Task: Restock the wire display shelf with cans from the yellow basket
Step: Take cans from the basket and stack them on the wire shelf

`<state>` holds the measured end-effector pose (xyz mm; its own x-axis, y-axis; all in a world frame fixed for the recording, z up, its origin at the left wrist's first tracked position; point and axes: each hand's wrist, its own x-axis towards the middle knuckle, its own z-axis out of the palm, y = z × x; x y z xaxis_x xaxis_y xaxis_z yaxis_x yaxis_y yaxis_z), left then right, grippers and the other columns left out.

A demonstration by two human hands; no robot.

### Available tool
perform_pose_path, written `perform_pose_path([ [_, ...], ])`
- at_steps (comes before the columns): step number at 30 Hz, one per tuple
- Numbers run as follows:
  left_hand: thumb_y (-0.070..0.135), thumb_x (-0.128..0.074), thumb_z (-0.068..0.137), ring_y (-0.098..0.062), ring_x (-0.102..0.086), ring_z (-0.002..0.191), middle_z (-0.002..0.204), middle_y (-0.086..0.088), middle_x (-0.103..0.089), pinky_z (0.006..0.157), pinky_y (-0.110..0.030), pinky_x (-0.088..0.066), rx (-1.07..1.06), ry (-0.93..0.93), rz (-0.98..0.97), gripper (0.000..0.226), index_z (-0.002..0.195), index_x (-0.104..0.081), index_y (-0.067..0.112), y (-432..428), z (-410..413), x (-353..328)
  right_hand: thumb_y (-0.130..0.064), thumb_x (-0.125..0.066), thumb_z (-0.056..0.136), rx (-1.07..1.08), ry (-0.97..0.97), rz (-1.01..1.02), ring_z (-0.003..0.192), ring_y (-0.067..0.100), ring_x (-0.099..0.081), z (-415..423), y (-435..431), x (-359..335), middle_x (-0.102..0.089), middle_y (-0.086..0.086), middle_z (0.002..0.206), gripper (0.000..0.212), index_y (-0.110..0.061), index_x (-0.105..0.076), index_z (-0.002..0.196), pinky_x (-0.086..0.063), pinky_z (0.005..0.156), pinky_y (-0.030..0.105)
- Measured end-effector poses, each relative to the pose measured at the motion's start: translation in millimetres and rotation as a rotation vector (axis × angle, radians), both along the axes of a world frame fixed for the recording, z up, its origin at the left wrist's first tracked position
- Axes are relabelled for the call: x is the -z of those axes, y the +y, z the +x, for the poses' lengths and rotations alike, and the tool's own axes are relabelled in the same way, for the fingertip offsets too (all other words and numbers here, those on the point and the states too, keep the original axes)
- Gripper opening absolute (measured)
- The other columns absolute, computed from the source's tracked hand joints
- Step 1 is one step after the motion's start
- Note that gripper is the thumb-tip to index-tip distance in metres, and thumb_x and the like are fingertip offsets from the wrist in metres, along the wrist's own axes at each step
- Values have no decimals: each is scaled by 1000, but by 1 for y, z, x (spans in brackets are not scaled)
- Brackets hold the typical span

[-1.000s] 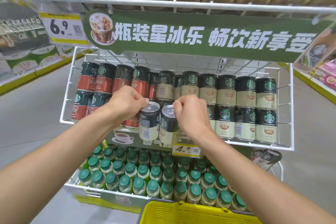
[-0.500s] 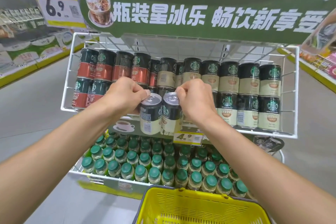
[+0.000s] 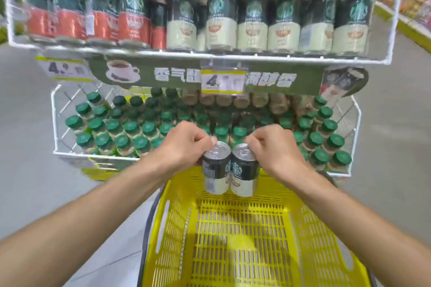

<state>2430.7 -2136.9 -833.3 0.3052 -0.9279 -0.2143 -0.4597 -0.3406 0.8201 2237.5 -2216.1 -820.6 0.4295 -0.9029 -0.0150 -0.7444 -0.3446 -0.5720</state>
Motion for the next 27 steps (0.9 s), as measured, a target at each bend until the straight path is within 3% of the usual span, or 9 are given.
perform_pose_path([
  [5,26,-65,100,-18,-32,63,62,-7,-33,60,-33,-27,107,-11,74,49,57,-49,9,8,-38,138,-17,-55,100,5,58,65,79,43,-58,-44,17,136,-65,25,77,36,-8,-62,65,-29,65,41],
  [8,21,-63,101,-17,-30,59,62,-8,-34,57,-33,-22,169,-15,113,49,59,-52,-3,11,-57,198,-14,-55,99,40,65,104,78,42,-60,-60,24,203,-68,21,75,39,-14,-55,60,-37,67,45],
  [10,19,-62,100,-14,-29,54,60,-4,-34,54,-35,-19,224,-60,114,48,57,-51,1,11,-64,224,-12,-54,99,53,62,113,75,40,-61,-66,28,234,-67,14,71,39,-15,-55,60,-36,66,44],
  [13,19,-63,99,-13,-29,57,59,1,-33,55,-35,-21,223,-68,119,47,56,-45,15,8,-63,246,-18,-55,103,67,2,65,81,43,-65,-70,30,265,-73,14,81,29,-9,-69,80,-38,67,44],
  [17,25,-63,102,-12,-27,57,59,5,-30,56,-35,-18,145,90,82,49,58,-41,20,8,-54,265,-26,-53,106,47,-94,6,72,35,-67,-70,28,283,-73,8,78,24,-14,-69,93,-50,64,44],
  [20,34,-62,99,-6,-32,57,57,8,-36,54,-34,-26,188,62,7,46,60,-47,16,14,-52,271,-22,-57,105,-22,-151,-43,71,25,-66,-72,34,288,-73,4,81,19,-13,-71,96,-50,65,40],
  [23,46,-56,96,-10,-51,65,70,-12,-65,63,-39,-47,242,-10,-45,45,78,-69,8,26,-53,275,-20,-57,105,-92,-182,-34,76,18,-66,-80,41,291,-72,0,87,15,-12,-70,100,-49,69,34],
  [25,42,-57,98,-19,-59,67,76,-14,-69,66,-41,-51,256,-37,-59,42,83,-72,6,29,-55,275,-19,-58,105,-97,-191,-16,79,15,-65,-83,41,291,-72,-2,90,14,-13,-70,101,-49,71,31],
  [27,35,-62,98,-16,-62,68,74,-6,-70,66,-35,-52,251,-48,-62,32,83,-72,8,28,-57,273,-23,-56,106,-76,-205,59,80,16,-66,-86,38,290,-73,-4,90,17,-15,-71,101,-51,72,34],
])
